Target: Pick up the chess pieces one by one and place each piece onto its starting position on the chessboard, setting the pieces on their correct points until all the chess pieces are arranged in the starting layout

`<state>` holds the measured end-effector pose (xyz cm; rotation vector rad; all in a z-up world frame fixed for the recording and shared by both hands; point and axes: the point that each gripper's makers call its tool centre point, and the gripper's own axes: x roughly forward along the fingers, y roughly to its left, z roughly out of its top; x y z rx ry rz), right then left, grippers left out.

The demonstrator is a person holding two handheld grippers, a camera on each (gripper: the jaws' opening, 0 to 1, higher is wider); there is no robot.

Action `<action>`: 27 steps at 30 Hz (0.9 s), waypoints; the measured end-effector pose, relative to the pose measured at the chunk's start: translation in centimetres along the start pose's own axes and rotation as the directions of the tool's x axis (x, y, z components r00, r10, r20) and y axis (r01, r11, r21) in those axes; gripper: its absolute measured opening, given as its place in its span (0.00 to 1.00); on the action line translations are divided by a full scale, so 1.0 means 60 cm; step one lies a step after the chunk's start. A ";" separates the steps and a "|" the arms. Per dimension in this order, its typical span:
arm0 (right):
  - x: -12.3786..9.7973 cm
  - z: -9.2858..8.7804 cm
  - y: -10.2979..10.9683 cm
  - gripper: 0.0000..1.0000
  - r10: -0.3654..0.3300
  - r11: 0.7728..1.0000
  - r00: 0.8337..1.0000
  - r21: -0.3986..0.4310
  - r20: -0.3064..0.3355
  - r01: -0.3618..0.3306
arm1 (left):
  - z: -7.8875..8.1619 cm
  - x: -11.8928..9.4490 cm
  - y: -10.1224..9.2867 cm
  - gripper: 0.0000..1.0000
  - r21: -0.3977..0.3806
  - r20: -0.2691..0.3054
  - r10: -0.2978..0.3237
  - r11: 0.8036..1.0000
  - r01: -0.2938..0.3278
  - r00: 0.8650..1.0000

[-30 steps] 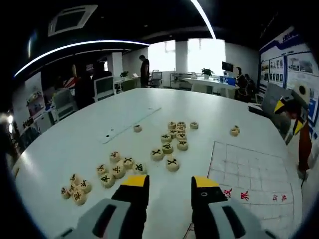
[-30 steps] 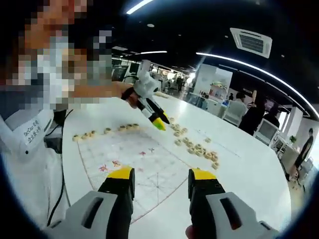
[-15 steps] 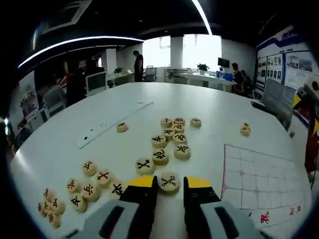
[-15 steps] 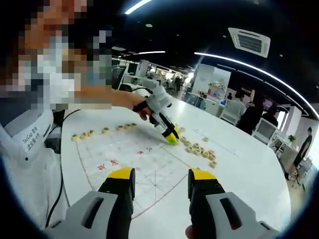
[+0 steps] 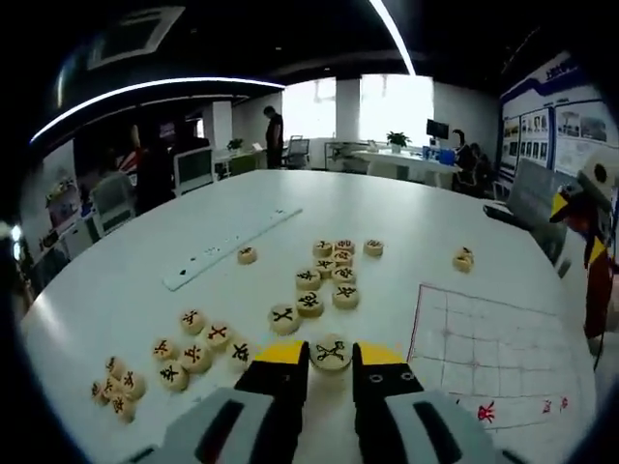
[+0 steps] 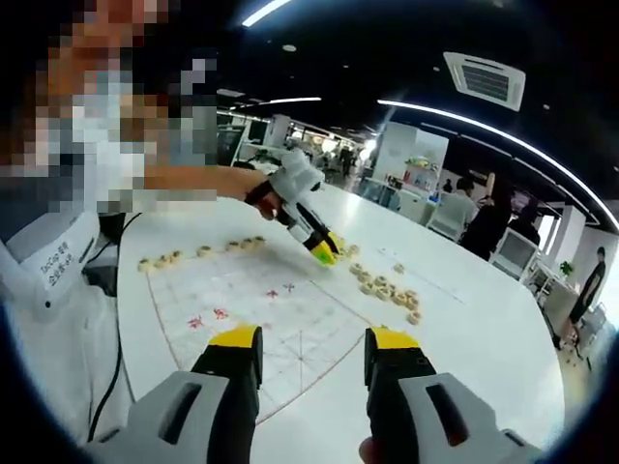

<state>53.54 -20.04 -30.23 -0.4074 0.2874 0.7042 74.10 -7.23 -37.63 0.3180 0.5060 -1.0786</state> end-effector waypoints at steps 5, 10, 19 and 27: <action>0.007 0.007 0.012 0.43 0.016 1.000 1.000 -0.012 0.004 -0.016 | -0.026 -0.047 -0.007 0.20 0.005 0.004 0.017 1.000 -0.017 1.000; 0.008 0.009 0.023 0.43 0.037 0.999 0.999 -0.026 0.002 -0.037 | -0.048 -0.113 -0.023 0.20 -0.006 0.022 0.021 1.000 -0.021 1.000; 0.019 0.009 0.033 0.43 0.052 0.998 0.999 -0.034 -0.005 -0.052 | -0.110 -0.230 -0.050 0.20 -0.056 0.046 0.072 0.996 -0.070 0.996; 0.023 0.006 0.034 0.43 0.055 0.998 0.998 -0.035 -0.011 -0.056 | -0.163 -0.285 -0.077 0.20 -0.140 0.057 0.085 0.987 -0.077 0.995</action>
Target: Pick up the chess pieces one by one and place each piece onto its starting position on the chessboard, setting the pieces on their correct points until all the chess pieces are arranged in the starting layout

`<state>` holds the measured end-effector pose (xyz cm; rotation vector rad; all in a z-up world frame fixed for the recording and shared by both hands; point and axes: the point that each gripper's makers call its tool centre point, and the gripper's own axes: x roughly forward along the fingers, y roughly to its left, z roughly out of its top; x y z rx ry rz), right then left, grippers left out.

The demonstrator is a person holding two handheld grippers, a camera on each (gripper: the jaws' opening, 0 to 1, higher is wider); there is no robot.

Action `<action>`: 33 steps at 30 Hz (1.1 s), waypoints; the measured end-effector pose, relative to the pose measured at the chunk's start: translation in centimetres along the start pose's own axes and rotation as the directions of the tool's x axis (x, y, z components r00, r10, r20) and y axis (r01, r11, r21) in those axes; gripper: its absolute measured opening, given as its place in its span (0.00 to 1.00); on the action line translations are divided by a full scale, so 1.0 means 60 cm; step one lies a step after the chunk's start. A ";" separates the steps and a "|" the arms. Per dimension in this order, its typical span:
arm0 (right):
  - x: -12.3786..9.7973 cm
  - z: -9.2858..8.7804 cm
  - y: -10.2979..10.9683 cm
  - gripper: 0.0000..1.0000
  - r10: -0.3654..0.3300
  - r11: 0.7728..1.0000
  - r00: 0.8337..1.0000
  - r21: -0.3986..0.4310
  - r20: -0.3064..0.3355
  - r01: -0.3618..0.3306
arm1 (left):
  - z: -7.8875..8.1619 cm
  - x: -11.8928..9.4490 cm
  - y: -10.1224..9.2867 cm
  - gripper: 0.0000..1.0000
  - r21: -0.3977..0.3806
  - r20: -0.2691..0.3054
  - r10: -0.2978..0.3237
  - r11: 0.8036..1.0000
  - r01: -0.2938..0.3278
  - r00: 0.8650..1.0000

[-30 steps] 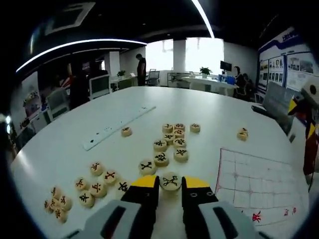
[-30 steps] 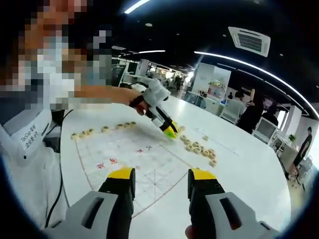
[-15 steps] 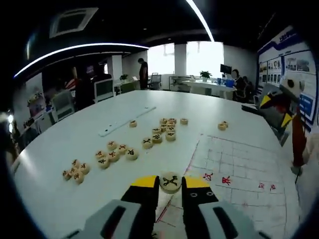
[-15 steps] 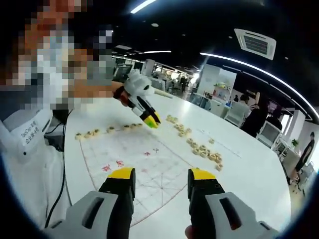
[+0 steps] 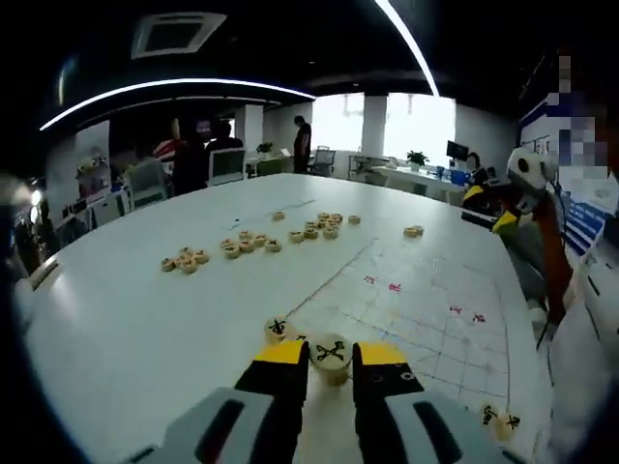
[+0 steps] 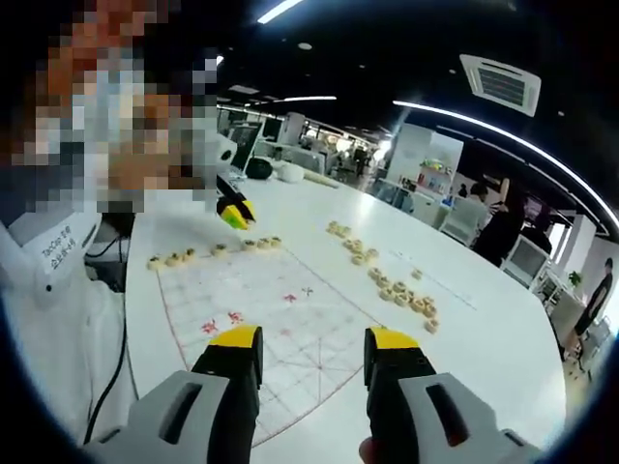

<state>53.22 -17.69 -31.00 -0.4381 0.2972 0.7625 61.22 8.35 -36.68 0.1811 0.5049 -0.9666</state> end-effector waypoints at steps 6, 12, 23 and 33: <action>0.000 0.000 -0.003 0.43 -0.001 1.000 1.000 0.002 -0.001 0.001 | -0.018 0.007 -0.039 0.21 -0.014 -0.001 -0.030 0.999 0.030 1.000; 0.000 -0.002 -0.002 0.43 0.002 1.000 1.000 0.002 -0.003 -0.002 | -0.024 0.026 -0.050 0.21 -0.002 -0.017 -0.041 0.999 0.041 0.999; -0.003 -0.005 -0.010 0.42 -0.016 1.000 1.000 -0.003 -0.009 0.015 | -0.042 0.032 -0.050 0.21 -0.039 -0.049 -0.051 0.998 0.049 0.998; -0.001 -0.005 -0.009 0.42 -0.012 1.000 1.000 -0.006 -0.011 0.012 | -0.039 0.030 -0.050 0.23 -0.036 -0.040 -0.045 0.998 0.043 0.998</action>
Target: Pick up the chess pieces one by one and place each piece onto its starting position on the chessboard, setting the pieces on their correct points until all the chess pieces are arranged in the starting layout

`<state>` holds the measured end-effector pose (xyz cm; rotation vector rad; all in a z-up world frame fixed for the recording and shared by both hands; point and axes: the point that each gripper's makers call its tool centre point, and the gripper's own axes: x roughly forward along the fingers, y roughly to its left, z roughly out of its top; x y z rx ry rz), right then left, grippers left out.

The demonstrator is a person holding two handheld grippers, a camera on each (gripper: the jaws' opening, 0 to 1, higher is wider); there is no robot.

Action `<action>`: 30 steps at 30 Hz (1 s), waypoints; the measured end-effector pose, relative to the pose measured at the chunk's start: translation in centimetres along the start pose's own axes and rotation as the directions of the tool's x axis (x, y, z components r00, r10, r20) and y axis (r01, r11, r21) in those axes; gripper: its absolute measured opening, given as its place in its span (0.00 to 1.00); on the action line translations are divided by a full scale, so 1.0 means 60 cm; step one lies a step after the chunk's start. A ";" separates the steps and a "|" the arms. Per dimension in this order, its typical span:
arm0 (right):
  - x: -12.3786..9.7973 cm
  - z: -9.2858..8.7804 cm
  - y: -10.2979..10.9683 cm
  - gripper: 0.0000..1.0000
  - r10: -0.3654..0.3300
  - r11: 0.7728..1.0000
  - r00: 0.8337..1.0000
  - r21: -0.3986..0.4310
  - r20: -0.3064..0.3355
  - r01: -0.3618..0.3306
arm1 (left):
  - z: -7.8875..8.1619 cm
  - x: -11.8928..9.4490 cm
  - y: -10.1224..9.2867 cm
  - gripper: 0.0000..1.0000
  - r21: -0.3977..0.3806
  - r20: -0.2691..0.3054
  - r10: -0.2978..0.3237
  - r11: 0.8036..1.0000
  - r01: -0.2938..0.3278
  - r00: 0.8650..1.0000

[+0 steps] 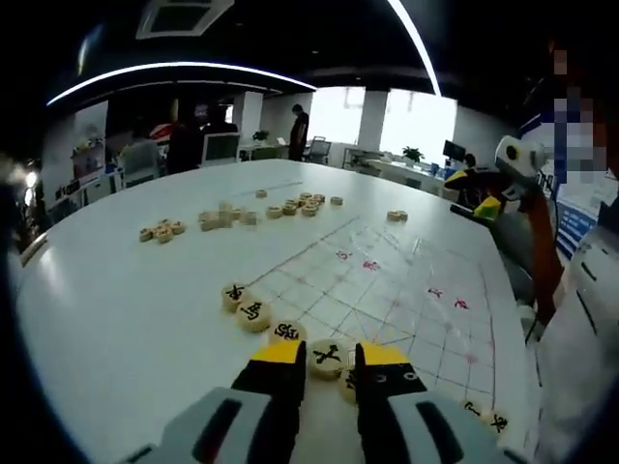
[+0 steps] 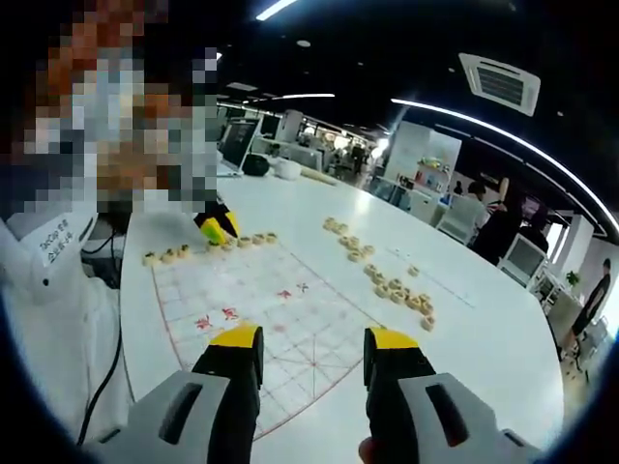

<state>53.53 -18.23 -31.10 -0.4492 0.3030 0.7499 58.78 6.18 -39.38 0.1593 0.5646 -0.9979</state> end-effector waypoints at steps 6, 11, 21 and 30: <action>-0.001 0.000 0.000 0.42 -0.002 1.000 1.000 -0.001 0.000 0.002 | -0.001 -0.002 0.003 0.23 0.005 -0.005 0.006 1.000 -0.006 1.000; -0.001 0.001 -0.003 0.42 -0.004 1.000 1.000 -0.002 0.000 0.004 | 0.040 -0.009 0.006 0.26 0.037 0.030 0.014 0.999 -0.015 0.999; -0.009 0.000 -0.009 0.43 -0.021 1.000 1.000 0.009 0.005 0.021 | 0.117 0.045 0.029 0.44 0.125 0.045 0.020 0.992 -0.026 0.999; -0.022 -0.006 -0.028 0.43 -0.061 0.997 0.998 0.038 0.000 0.061 | 0.166 0.124 0.066 0.41 0.136 0.049 0.012 0.991 -0.018 0.999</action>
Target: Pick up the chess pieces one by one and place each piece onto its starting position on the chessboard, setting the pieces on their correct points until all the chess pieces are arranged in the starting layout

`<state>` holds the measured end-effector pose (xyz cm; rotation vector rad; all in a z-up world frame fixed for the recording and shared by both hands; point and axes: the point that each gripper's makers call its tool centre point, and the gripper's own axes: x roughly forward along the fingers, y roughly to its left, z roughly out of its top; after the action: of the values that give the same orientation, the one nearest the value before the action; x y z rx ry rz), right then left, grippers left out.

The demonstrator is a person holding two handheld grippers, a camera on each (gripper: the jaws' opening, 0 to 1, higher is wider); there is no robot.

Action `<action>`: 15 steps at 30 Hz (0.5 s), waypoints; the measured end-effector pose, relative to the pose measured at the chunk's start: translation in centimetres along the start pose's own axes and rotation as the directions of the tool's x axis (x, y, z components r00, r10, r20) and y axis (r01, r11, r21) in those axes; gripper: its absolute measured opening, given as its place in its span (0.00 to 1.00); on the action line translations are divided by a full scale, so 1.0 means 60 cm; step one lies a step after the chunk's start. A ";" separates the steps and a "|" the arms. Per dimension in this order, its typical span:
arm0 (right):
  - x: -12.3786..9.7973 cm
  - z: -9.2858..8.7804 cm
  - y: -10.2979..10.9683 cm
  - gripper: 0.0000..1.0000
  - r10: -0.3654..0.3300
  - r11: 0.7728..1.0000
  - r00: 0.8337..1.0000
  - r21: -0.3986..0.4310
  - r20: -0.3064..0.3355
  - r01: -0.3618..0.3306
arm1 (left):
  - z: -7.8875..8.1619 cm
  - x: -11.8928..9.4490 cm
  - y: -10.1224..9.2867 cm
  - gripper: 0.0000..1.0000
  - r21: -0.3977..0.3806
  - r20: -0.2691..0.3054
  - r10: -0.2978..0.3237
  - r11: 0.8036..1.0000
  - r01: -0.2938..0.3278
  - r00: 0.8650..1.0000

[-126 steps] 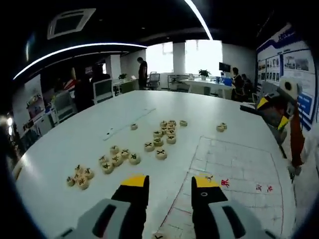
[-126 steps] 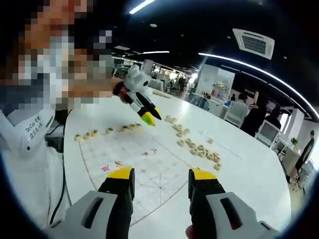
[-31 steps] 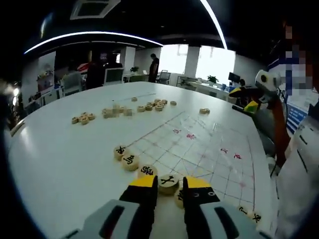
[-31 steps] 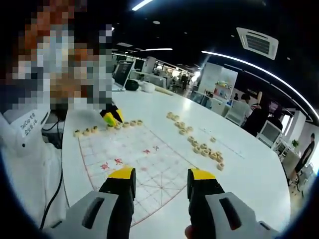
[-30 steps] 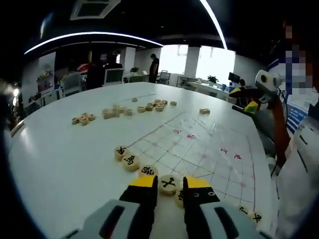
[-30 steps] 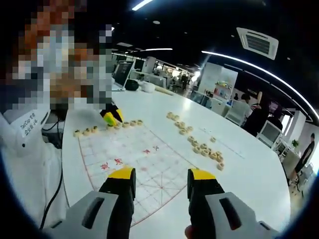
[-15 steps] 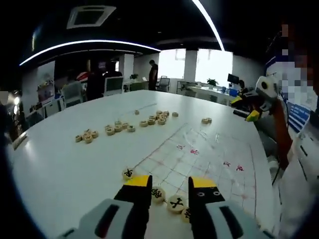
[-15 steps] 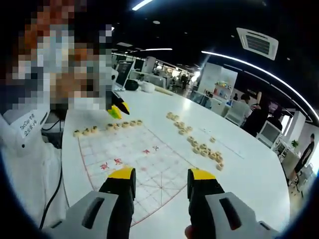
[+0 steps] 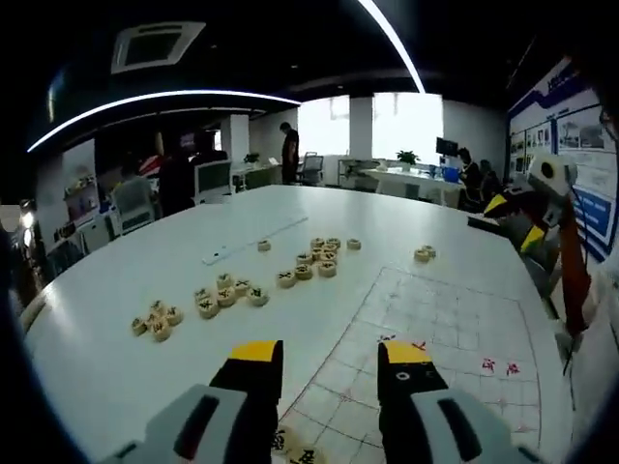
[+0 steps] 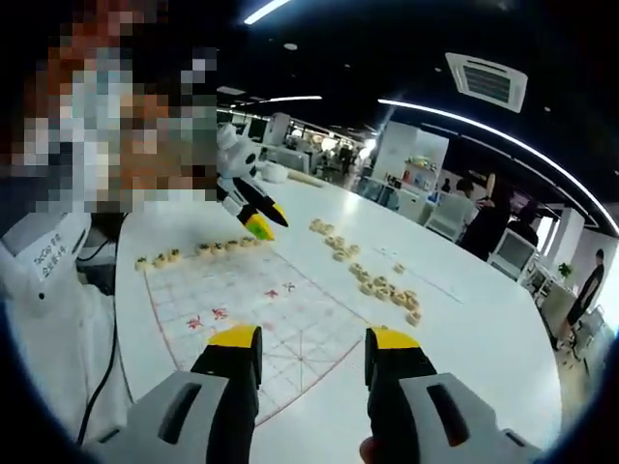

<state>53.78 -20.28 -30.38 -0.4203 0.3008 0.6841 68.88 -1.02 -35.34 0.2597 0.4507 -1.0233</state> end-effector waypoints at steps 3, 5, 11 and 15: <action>-0.001 -0.007 -0.008 0.44 -0.021 1.000 1.000 0.003 -0.019 0.021 | 0.005 0.033 0.017 0.41 0.035 -0.042 -0.012 0.999 0.014 0.999; -0.001 -0.008 -0.010 0.44 -0.030 1.000 0.999 0.004 -0.025 0.030 | 0.015 0.057 0.028 0.40 0.038 -0.047 -0.013 0.999 0.015 0.999; -0.004 -0.012 -0.016 0.44 -0.057 0.998 0.998 0.002 -0.038 0.057 | 0.028 0.134 0.052 0.34 0.068 -0.066 -0.011 0.998 0.016 0.998; -0.009 -0.014 -0.022 0.44 -0.071 0.997 0.997 0.011 -0.037 0.071 | 0.034 0.176 0.065 0.33 0.045 -0.060 -0.009 0.999 0.012 0.998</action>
<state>54.17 -21.88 -30.55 -0.4302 0.3226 0.6057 77.41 -7.93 -38.59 0.3295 0.4835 -1.0390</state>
